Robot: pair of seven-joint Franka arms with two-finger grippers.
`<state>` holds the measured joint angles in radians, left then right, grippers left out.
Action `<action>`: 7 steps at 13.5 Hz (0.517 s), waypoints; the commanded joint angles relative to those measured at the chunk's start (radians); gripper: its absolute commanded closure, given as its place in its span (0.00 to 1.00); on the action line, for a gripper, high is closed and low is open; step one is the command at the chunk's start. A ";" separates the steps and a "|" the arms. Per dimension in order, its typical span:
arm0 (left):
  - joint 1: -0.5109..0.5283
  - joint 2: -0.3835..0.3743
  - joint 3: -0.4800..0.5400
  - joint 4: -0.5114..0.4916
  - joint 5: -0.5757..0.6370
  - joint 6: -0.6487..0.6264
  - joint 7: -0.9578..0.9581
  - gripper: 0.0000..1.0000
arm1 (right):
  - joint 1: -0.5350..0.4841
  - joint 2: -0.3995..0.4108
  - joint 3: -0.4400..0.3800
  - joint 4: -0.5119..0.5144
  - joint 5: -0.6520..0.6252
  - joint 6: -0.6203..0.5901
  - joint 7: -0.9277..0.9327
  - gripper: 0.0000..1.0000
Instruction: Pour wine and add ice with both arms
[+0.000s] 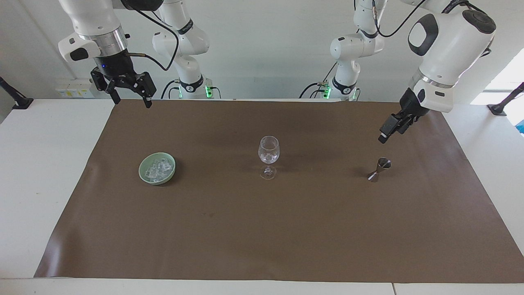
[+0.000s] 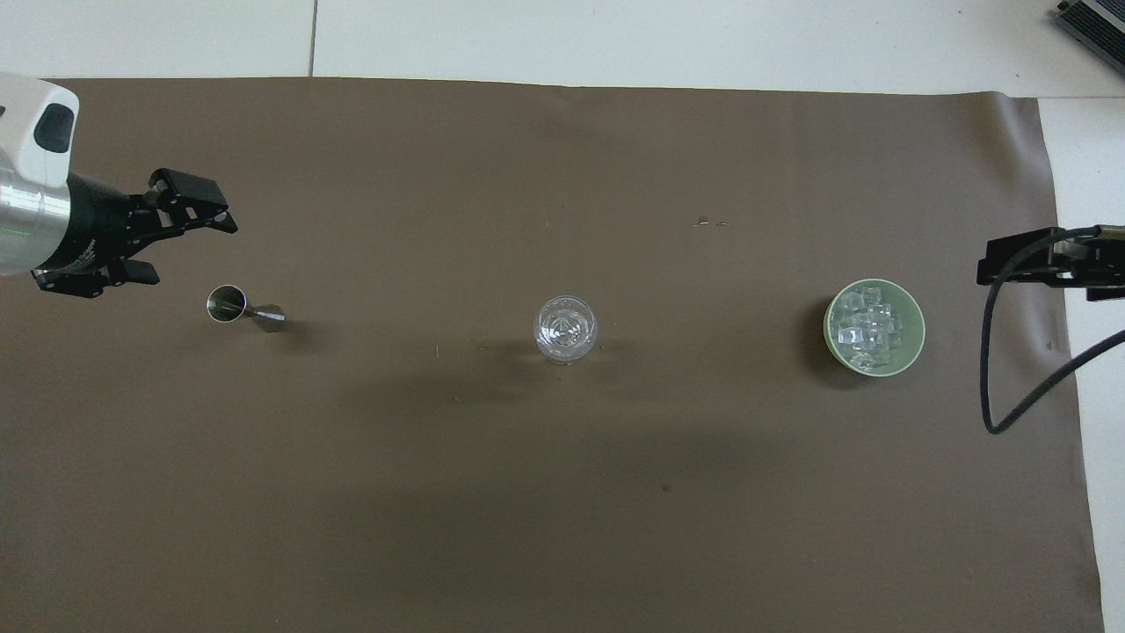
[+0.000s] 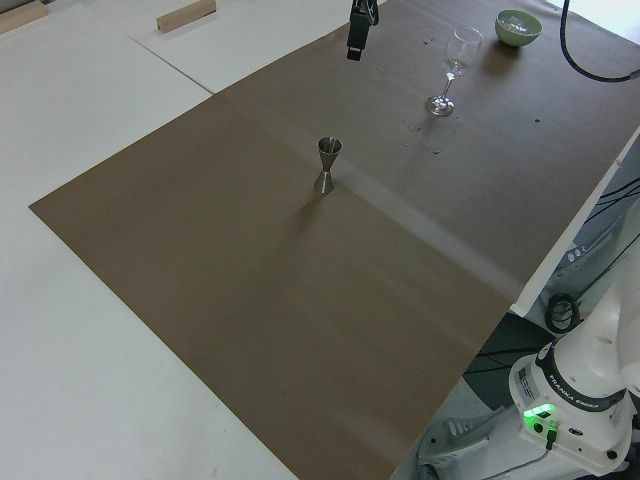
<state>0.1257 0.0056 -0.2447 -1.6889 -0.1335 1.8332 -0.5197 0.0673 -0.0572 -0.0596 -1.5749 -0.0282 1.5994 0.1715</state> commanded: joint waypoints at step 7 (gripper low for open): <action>-0.251 -0.016 0.300 0.123 0.023 -0.121 0.303 0.00 | -0.032 -0.036 0.001 -0.077 0.014 0.031 -0.029 0.00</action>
<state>-0.0830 -0.0070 0.0084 -1.6161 -0.1328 1.7720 -0.2640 0.0520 -0.0611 -0.0628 -1.6109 -0.0279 1.6177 0.1693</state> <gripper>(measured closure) 0.000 0.000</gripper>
